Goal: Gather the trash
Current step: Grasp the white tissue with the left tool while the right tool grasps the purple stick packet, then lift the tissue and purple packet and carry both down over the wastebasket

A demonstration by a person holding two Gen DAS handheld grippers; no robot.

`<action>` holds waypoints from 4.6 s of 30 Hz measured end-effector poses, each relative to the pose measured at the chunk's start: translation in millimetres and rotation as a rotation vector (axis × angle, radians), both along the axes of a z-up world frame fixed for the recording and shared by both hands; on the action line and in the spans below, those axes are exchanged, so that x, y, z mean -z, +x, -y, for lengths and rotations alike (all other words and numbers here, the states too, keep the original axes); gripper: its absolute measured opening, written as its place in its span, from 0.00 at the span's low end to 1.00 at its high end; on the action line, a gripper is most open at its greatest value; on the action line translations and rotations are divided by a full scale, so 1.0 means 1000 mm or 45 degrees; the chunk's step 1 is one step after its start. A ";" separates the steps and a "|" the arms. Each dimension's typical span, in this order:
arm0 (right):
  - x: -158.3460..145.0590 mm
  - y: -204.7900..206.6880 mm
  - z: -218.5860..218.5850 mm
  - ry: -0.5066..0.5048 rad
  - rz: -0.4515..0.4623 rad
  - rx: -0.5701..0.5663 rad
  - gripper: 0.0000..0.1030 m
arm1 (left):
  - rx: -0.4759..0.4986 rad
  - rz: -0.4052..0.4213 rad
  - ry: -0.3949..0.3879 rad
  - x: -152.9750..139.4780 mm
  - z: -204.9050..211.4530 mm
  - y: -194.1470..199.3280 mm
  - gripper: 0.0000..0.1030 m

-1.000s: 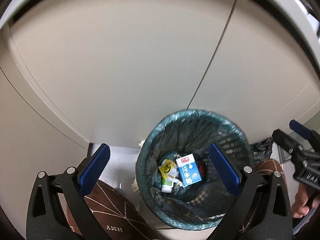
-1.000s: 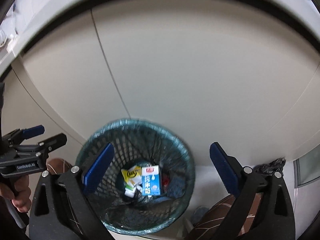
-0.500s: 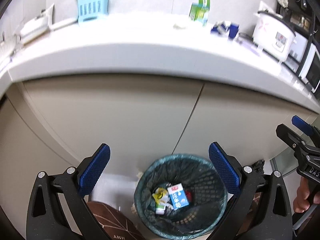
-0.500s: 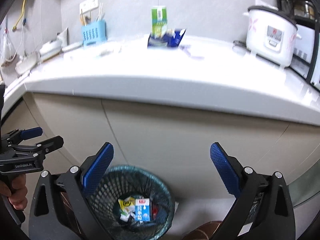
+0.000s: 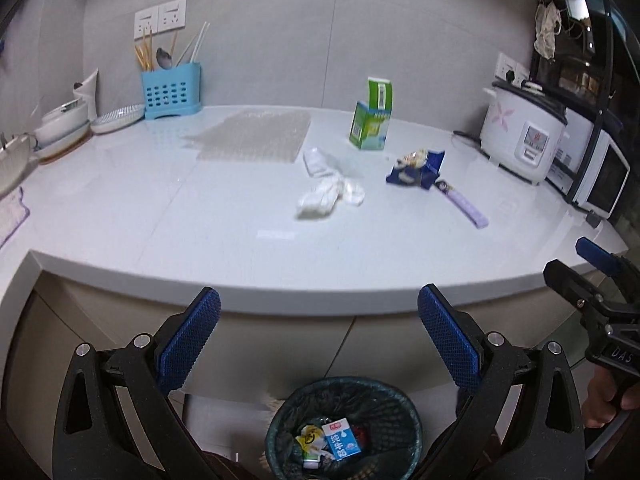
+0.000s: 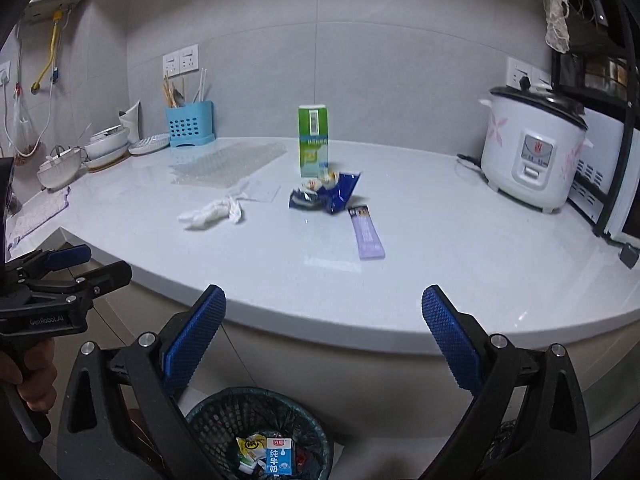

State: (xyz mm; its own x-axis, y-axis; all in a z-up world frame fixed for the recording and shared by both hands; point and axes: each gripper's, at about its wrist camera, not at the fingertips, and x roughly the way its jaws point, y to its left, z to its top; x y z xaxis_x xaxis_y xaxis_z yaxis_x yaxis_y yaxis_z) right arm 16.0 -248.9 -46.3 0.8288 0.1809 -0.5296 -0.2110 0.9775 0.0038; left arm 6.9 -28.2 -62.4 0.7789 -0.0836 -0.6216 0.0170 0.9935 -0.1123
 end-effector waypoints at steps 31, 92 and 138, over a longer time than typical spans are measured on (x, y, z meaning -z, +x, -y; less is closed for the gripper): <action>0.012 0.178 0.026 -0.008 -0.312 0.059 0.73 | 0.080 -0.206 0.119 0.005 0.010 0.163 0.93; -0.007 0.151 0.002 0.041 -0.350 0.092 0.16 | 0.102 -0.168 0.103 -0.007 0.040 0.131 0.10; 0.042 -0.091 -0.031 0.152 -0.191 -0.056 0.16 | 0.097 -0.082 -0.044 0.025 0.033 -0.081 0.10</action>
